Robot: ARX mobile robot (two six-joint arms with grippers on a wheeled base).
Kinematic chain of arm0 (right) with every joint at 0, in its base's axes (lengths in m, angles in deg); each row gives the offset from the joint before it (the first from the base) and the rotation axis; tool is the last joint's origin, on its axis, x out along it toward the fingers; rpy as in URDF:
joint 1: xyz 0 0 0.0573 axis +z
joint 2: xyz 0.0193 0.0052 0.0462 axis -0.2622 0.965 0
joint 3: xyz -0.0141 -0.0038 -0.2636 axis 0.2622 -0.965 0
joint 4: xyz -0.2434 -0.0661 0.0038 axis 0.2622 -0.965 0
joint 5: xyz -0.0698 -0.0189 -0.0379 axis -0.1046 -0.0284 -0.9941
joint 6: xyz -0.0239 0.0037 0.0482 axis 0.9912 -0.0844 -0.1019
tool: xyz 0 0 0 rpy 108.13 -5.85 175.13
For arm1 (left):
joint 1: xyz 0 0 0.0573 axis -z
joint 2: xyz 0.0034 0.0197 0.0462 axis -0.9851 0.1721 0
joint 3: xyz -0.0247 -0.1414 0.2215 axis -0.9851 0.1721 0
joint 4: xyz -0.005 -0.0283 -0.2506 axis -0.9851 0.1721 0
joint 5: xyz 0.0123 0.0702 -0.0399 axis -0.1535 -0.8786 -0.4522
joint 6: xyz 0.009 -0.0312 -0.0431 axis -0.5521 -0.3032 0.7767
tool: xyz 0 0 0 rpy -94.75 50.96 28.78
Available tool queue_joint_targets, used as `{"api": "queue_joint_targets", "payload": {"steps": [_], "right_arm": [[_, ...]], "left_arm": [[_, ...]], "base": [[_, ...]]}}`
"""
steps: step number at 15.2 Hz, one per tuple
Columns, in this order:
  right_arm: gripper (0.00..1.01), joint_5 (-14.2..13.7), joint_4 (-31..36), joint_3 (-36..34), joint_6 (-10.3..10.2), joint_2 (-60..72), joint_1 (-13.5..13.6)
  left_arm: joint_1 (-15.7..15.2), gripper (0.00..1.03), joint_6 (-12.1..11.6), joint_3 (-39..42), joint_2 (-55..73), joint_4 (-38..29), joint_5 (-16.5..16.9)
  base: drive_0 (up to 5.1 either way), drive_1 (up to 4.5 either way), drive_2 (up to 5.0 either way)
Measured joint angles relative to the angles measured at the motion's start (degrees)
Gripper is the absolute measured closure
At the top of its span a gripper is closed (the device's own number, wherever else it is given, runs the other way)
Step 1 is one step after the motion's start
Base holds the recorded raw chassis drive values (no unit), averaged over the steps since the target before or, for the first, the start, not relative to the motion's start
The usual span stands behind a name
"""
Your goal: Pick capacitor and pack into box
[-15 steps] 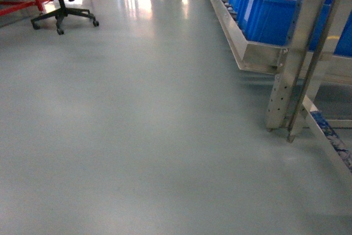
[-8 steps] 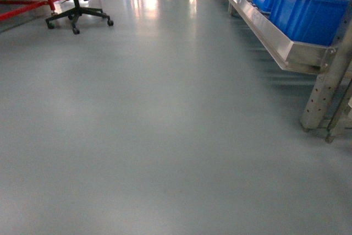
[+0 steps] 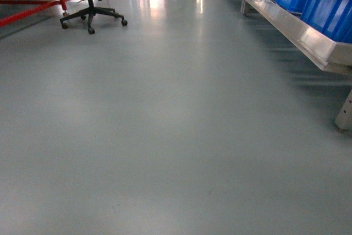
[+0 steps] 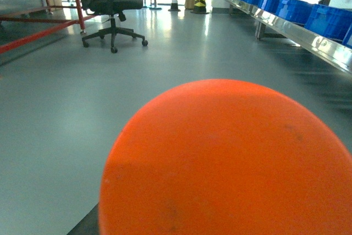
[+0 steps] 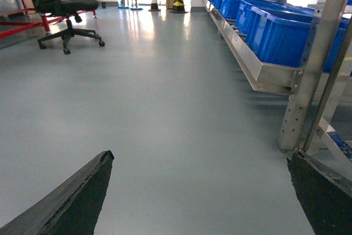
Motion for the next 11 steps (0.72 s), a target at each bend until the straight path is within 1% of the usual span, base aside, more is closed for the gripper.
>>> {"api": "queue_joint_targets", "payload": {"steps": [11], "right_arm": [[0.03,-0.07,-0.04,0.0,0.0,0.0,0.0]], "left_arm": [[0.0,0.59,-0.02,0.0,0.0,0.02,0.0]], "base": [[-5.0,2.46,2.5]]}}
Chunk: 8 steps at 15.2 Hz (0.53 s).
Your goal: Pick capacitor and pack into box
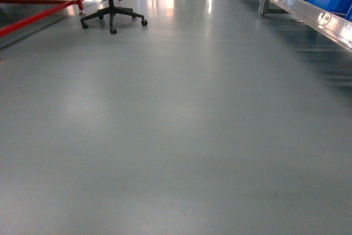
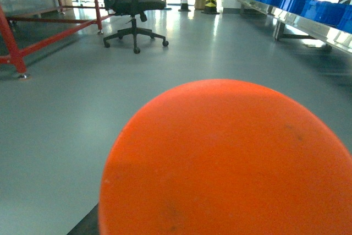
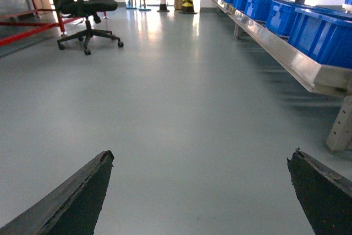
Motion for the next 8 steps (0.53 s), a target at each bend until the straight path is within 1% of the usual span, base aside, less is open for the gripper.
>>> {"api": "queue_joint_targets", "payload": {"steps": [8], "right_arm": [[0.03,0.04,0.09,0.0,0.0,0.0,0.0]], "left_arm": [[0.0,0.59,0.0,0.0,0.0,0.02,0.02]], "base": [[-5.0,2.46,2.5]]}}
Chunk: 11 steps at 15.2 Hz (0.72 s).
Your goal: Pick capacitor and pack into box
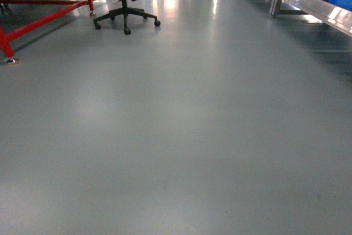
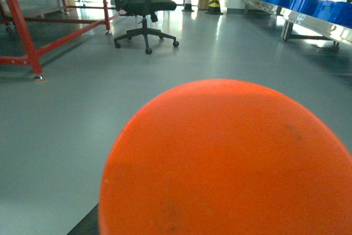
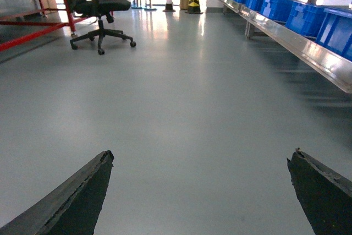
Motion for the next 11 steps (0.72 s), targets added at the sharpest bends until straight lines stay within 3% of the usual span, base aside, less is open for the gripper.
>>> {"api": "queue_joint_targets", "payload": {"steps": [11], "right_arm": [[0.03,-0.02,0.07,0.0,0.0,0.0,0.0]], "left_arm": [[0.0,0.59,0.0,0.0,0.0,-0.13,-0.02]], "base": [[-5.1,2.4,2.4]]}}
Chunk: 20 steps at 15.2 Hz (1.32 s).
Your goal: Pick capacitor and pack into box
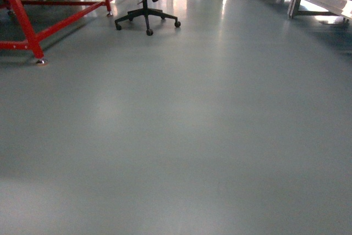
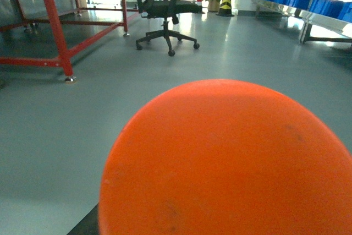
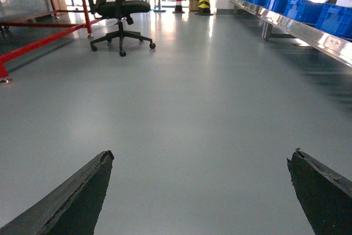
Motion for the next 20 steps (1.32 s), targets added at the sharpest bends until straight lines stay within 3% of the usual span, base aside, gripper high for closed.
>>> {"api": "queue_joint_targets", "payload": {"steps": [20], "right_arm": [[0.03,0.02,-0.2,0.0,0.0,0.0,0.0]], "left_arm": [[0.0,0.59,0.0,0.0,0.0,0.07,0.0]], "base": [[-5.1,2.4,2.4]]}}
